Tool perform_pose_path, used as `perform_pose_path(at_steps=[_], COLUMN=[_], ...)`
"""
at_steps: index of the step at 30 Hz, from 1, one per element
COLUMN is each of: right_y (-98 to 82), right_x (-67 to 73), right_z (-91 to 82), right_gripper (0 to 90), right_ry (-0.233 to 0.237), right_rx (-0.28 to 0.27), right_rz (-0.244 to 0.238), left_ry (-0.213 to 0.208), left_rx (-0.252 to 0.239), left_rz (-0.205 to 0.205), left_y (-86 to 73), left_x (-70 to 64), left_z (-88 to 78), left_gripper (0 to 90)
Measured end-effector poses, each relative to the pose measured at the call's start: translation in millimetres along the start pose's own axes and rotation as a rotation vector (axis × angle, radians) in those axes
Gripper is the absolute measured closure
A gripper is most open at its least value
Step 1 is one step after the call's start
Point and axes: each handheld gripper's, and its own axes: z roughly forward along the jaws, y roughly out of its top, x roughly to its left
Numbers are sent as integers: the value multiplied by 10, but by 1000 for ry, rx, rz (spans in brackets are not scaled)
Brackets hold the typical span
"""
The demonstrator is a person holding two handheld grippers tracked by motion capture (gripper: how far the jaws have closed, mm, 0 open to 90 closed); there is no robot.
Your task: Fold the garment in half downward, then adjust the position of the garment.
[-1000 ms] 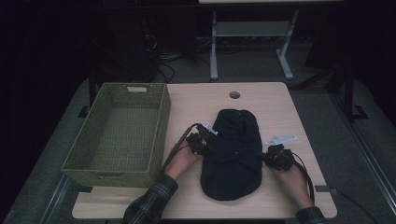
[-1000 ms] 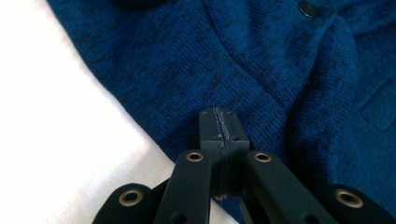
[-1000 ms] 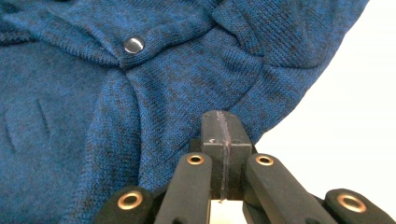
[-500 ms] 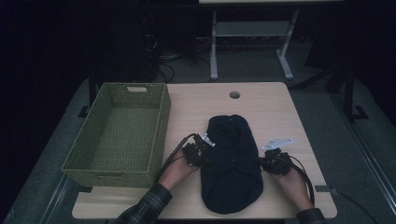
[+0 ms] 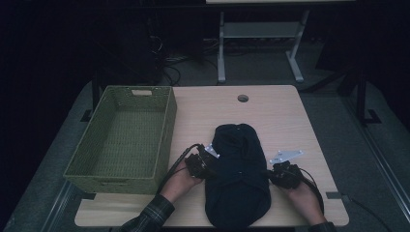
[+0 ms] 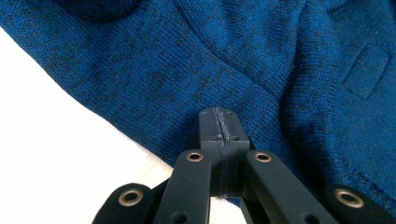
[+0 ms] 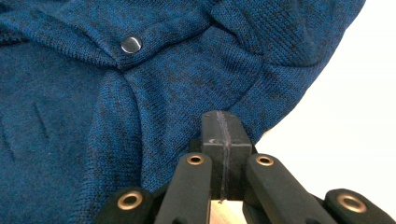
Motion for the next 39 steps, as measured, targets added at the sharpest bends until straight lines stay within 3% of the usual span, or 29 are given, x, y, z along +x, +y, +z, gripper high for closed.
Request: perform_pose_path(at_steps=[6, 20, 31, 39], right_y=[0, 39, 175, 358], right_x=[-23, -166, -271, -383], right_z=[-11, -122, -205, -259], right_gripper=[856, 650, 576, 555], right_ry=[10, 18, 34, 50], right_rx=[-5, -40, -69, -75], right_rz=[8, 37, 25, 12], left_ry=[-27, 9, 20, 37], left_rx=[-25, -79, -132, -157], left_rz=[-23, -11, -32, -37], left_y=[-15, 24, 132, 325], left_x=[32, 126, 232, 324], left_z=[-20, -119, -243, -353], left_gripper=[831, 530, 465, 462])
